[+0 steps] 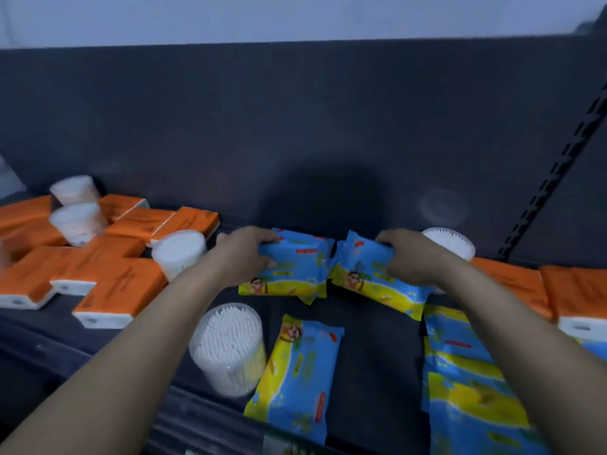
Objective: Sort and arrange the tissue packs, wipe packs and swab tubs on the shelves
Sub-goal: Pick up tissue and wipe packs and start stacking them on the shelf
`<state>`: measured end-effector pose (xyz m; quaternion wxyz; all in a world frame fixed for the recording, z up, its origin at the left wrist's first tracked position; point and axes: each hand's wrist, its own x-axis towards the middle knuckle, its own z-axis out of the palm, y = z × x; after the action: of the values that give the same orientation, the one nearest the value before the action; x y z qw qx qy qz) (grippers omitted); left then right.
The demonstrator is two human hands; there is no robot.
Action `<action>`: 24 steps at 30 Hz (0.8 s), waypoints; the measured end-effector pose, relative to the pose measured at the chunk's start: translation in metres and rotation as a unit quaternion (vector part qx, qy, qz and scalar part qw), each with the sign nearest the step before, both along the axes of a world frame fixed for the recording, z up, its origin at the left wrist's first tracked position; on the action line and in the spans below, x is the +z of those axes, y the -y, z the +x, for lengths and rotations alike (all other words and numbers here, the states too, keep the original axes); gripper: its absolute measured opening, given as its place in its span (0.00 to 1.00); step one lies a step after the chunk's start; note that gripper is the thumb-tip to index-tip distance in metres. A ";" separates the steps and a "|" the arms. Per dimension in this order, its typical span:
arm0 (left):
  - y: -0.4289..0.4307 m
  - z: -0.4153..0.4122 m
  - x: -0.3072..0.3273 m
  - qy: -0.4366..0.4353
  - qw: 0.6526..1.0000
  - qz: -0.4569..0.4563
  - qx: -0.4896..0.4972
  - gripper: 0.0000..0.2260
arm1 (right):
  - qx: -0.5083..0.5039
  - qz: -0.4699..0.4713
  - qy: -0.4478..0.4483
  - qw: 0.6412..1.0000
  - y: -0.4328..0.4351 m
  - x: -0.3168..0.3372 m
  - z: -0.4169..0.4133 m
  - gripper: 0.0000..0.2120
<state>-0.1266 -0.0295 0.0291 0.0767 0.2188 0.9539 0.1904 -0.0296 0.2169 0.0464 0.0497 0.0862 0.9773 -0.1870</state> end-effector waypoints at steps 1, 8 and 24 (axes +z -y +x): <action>-0.002 -0.005 -0.004 0.012 1.000 -0.019 0.000 0.16 | -0.002 0.004 0.009 1.000 -0.001 -0.004 -0.003 0.12; -0.019 -0.042 -0.010 0.034 0.988 -0.083 -0.122 0.19 | -0.023 0.044 0.027 0.998 0.001 -0.017 -0.020 0.14; -0.019 -0.065 -0.022 0.055 0.934 -0.208 -0.284 0.46 | -0.075 0.133 0.085 0.985 0.029 -0.022 -0.032 0.15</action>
<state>-0.1918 -0.0106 0.0066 0.2240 0.4488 0.8646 -0.0298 -0.0611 0.1884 0.0240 0.1062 0.1804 0.9766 -0.0503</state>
